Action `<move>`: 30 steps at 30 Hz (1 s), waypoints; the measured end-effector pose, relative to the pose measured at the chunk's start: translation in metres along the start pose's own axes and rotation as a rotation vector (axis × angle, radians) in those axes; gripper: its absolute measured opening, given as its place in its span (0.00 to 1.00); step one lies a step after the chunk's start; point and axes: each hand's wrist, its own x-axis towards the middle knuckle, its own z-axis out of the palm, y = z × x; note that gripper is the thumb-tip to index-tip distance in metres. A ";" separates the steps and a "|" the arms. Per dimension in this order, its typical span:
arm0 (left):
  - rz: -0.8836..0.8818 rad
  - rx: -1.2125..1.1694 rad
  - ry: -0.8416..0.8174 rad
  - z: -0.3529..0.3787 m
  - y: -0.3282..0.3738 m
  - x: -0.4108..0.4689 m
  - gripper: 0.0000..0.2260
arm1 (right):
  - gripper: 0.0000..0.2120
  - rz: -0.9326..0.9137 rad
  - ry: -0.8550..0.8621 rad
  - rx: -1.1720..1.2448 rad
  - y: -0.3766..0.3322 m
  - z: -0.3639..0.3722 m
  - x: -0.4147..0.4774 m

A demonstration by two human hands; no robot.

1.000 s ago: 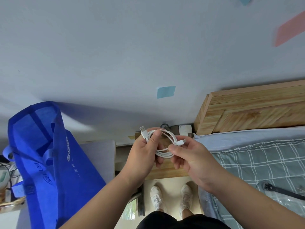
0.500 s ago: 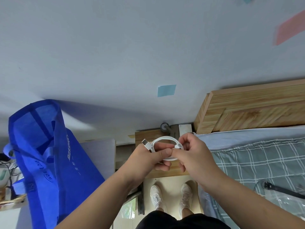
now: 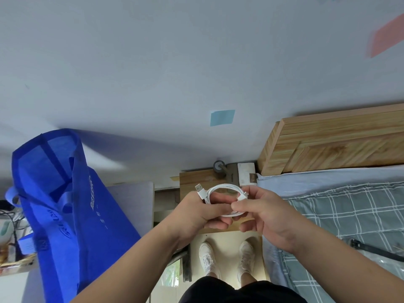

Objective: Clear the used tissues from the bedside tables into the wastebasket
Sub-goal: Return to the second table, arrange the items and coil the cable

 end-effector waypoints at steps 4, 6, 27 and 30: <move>0.011 0.043 0.269 0.003 -0.009 0.009 0.09 | 0.10 -0.043 0.072 -0.067 0.003 -0.005 0.002; -0.008 -0.001 0.345 0.005 -0.015 0.012 0.09 | 0.14 -0.148 0.101 -0.099 -0.001 -0.004 0.005; -0.024 -0.387 0.084 -0.003 -0.019 0.020 0.14 | 0.09 -0.175 0.097 0.053 0.021 -0.005 0.028; 0.000 -0.482 0.153 -0.006 -0.033 0.025 0.14 | 0.09 -0.157 0.175 -0.004 0.029 -0.012 0.043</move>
